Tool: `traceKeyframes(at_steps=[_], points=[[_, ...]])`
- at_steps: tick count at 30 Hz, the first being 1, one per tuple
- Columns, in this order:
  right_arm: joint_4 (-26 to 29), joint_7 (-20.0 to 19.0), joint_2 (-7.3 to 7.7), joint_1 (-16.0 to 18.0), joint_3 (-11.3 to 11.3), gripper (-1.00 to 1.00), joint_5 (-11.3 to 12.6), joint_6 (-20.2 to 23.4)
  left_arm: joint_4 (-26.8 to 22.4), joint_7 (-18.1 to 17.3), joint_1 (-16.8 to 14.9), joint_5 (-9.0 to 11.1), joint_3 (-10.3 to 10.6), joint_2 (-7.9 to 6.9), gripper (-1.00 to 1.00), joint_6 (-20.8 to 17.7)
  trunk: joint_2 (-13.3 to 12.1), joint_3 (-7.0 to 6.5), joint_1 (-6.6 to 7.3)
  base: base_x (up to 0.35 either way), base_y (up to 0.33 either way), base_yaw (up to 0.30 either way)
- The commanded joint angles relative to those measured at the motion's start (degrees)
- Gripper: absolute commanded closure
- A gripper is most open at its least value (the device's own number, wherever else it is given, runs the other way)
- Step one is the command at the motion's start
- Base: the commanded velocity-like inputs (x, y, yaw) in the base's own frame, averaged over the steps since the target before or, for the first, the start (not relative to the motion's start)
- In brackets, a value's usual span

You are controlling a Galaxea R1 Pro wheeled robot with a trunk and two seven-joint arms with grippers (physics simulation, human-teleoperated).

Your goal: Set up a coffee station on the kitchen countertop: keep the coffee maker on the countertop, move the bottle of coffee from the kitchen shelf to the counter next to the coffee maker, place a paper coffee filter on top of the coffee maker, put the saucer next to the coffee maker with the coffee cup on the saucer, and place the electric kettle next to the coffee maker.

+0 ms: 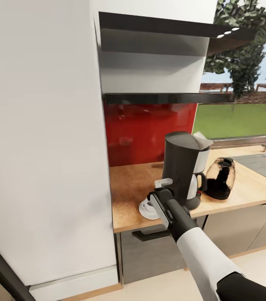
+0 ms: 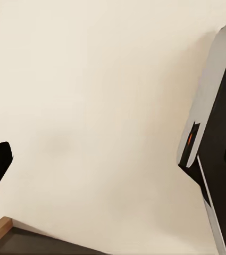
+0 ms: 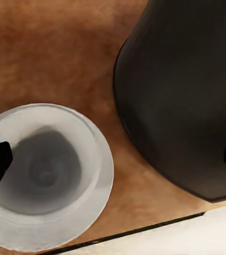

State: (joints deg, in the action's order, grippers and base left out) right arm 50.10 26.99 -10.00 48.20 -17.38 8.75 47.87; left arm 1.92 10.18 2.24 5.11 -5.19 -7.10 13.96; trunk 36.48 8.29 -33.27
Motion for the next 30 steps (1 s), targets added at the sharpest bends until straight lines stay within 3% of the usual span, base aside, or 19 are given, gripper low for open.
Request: traceKeyframes(at_steps=[1, 9, 12, 14, 15, 17, 24, 30], points=[[0.0, 0.5, 0.0, 0.1, -0.1, -1.0, 0.6, 0.1, 0.1, -0.1, 0.0, 0.3, -0.4, -0.02, -1.0, 0.4, 0.1, 0.09, 0.01, -0.3, 0.146, 0.0], [-0.4, 0.3, 0.0, 0.0, -0.1, -1.0, 0.6, -0.1, -0.1, -0.2, -0.1, 0.3, -0.5, -0.1, -1.0, 0.4, 0.1, 0.09, 0.01, -0.284, 0.214, 0.0], [-0.1, 0.3, 0.0, -0.2, -0.1, -1.0, 0.6, -3.2, -0.2, -0.3, -0.1, 0.2, -0.5, -0.1, -1.0, 0.4, 0.1, 0.09, 0.01, -0.241, 0.254, 0.0], [-0.2, 0.2, 0.0, -0.5, 0.0, -1.0, 0.4, -12.3, -0.2, -0.5, 0.0, 0.2, -0.5, -0.1, -1.0, 0.4, 0.1, 0.09, 0.01, -0.227, 0.262, 0.0], [-0.4, 0.2, 0.0, -1.5, 0.0, -1.0, 0.3, -22.7, -0.2, -0.5, 0.0, 0.1, -0.5, -0.1, -1.0, 0.4, 0.1, 0.09, 0.01, -0.214, 0.247, 0.0], [-0.5, 0.2, 0.0, -2.7, 0.0, -1.0, 0.2, -28.6, -0.2, -0.5, 0.0, 0.1, -0.5, -0.1, -1.0, 0.4, 0.1, 0.09, 0.01, -0.158, 0.179, 0.0], [-2.7, 0.6, 2.38, -8.4, 0.0, -1.0, 0.2, -43.0, -0.3, -0.5, 0.0, 0.0, -0.4, -0.1, -1.0, 0.5, 0.1, 0.09, 0.01, -0.025, 0.028, 0.0], [-12.7, 0.8, 2.72, -13.1, 0.2, -1.0, 0.5, -53.6, -0.3, -0.5, 0.0, 0.0, -0.4, -0.1, -1.0, 0.5, 0.1, 0.09, 0.01, -0.001, 0.001, 0.0]])
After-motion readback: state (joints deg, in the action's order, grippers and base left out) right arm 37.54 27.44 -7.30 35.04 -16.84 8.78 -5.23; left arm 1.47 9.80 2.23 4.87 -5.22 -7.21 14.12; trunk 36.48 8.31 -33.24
